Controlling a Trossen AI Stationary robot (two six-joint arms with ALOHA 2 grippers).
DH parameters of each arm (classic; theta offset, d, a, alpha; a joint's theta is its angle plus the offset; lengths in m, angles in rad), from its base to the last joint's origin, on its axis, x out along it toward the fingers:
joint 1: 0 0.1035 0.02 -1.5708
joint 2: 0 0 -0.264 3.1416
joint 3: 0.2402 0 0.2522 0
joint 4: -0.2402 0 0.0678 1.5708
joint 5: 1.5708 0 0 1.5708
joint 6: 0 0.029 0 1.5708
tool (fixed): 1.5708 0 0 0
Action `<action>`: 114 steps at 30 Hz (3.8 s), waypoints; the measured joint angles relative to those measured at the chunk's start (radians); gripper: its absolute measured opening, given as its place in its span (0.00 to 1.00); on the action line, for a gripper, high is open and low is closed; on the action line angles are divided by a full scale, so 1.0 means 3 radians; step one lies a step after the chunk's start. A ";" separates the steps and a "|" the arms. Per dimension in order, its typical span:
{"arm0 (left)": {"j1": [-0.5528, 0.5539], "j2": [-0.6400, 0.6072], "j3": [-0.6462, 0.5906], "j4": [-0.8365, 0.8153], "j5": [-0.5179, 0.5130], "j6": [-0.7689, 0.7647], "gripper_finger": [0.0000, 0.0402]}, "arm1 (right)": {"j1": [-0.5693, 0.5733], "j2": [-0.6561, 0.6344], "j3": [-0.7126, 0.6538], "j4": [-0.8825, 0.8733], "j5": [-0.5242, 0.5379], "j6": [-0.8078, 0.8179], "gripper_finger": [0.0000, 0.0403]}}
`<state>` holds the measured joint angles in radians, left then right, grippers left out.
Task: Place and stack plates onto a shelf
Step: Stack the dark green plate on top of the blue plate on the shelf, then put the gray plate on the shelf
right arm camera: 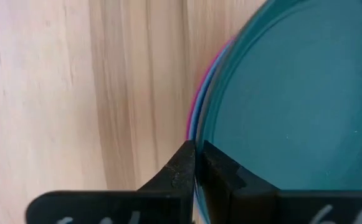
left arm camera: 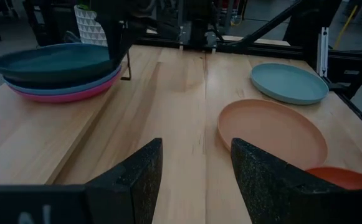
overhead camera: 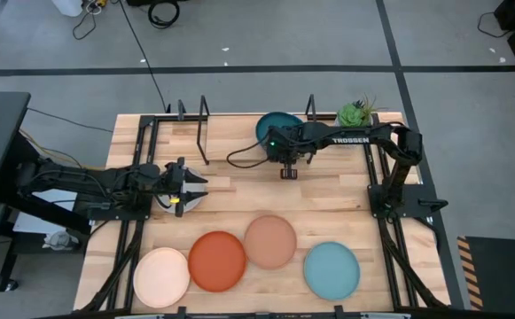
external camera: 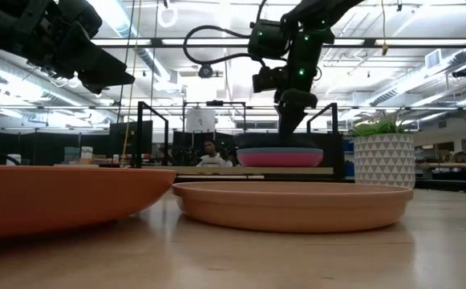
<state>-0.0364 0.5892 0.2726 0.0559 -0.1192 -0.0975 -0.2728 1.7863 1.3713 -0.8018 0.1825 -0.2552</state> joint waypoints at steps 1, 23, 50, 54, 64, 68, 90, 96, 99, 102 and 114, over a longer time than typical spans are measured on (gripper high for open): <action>-0.0001 0.0000 0.0000 0.0000 0.0000 0.0000 0.49 | 0.0000 0.0000 -0.0022 0.0041 0.0001 0.0025 0.08; -0.0003 0.0085 -0.0001 -0.0117 0.0399 -0.0459 0.49 | 0.0489 -0.0001 0.0061 0.0392 0.0064 0.0195 0.26; -0.0023 0.1630 0.0335 -0.1267 -0.0413 -0.1471 0.49 | 0.0956 -0.0001 -0.0449 0.1213 0.0020 0.0181 0.26; -0.0099 0.1846 0.0364 -0.1158 -0.0405 -0.1493 0.49 | 0.0956 0.0000 -0.0449 0.1191 0.0019 0.0208 0.26; -0.0121 0.2179 0.0382 -0.1153 -0.0557 -0.1734 0.44 | 0.0967 0.0000 -0.0449 0.1203 -0.0001 0.0212 0.26; -0.0120 0.2151 0.0377 -0.1133 -0.0498 -0.1752 0.33 | 0.0967 -0.0001 -0.0449 0.1201 -0.0002 0.0207 0.26; -0.0384 0.2157 0.1513 -0.1384 0.0591 -0.0977 0.06 | 0.1084 0.0000 -0.0450 0.0787 0.0203 0.0354 0.26; -0.0369 0.2157 0.1712 -0.1348 0.0012 -0.0538 0.05 | 0.1206 0.0000 -0.0450 0.0654 0.0393 0.0464 0.26; -0.0369 0.2157 0.1736 -0.1237 -0.0160 -0.0329 0.05 | 0.1250 -0.0014 -0.0450 0.0583 0.0473 0.0504 0.26; -0.0335 0.2157 0.1736 -0.1119 -0.0246 -0.0142 0.05 | 0.1285 -0.0069 -0.0450 0.0524 0.0544 0.0545 0.26; 0.0029 0.2397 0.1742 -0.0724 -0.0498 0.0420 0.05 | 0.1369 -0.0621 -0.0895 0.0773 0.0729 0.0809 0.26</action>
<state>-0.0278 1.3083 0.7952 -0.1612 -0.2687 0.0287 0.1378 1.5999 1.1027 -0.5700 0.4013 -0.0126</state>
